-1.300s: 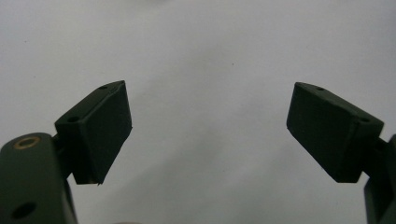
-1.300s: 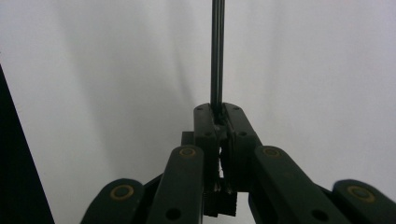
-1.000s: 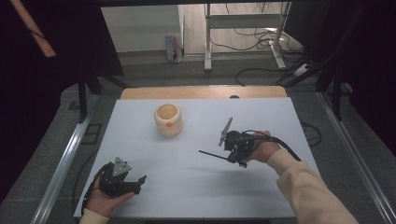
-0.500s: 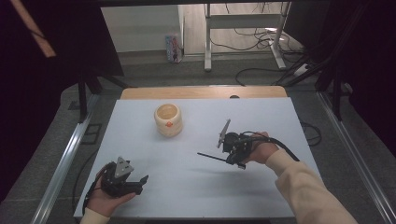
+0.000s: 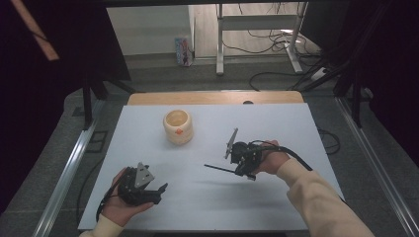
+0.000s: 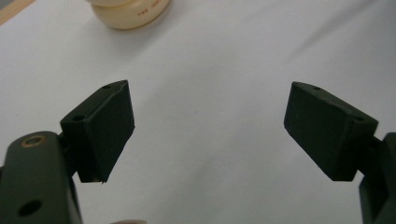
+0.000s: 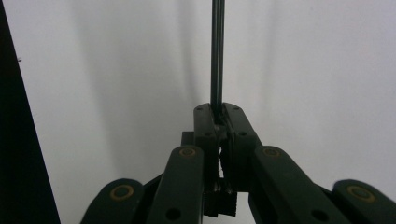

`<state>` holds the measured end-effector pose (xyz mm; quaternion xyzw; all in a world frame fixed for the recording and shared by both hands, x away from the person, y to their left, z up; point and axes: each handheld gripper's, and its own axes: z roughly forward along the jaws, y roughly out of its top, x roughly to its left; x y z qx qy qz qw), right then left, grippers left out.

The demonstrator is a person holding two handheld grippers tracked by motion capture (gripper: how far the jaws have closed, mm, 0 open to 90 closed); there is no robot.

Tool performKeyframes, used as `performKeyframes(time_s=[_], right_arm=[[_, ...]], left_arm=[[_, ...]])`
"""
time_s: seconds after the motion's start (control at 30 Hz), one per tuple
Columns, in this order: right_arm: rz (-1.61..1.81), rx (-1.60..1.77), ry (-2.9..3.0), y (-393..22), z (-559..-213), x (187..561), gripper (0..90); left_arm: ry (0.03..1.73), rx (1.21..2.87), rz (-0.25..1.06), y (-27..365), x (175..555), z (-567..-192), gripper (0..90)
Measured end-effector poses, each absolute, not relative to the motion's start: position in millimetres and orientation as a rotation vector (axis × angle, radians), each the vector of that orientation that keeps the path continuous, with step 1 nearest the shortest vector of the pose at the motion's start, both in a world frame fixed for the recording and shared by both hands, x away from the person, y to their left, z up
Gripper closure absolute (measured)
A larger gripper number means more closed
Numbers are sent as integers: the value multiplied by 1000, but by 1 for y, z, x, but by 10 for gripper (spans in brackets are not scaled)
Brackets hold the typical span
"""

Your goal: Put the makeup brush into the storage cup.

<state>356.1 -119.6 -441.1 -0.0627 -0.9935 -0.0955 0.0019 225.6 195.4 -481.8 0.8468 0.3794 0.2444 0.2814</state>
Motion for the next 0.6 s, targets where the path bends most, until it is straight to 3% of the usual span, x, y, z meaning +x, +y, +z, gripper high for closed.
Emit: performKeyframes(time_s=[0.6], right_arm=[[-289, -199, -3117, -120, -440, 356, 852]], left_arm=[[854, 2352, 704, 151, 239, -469, 186]])
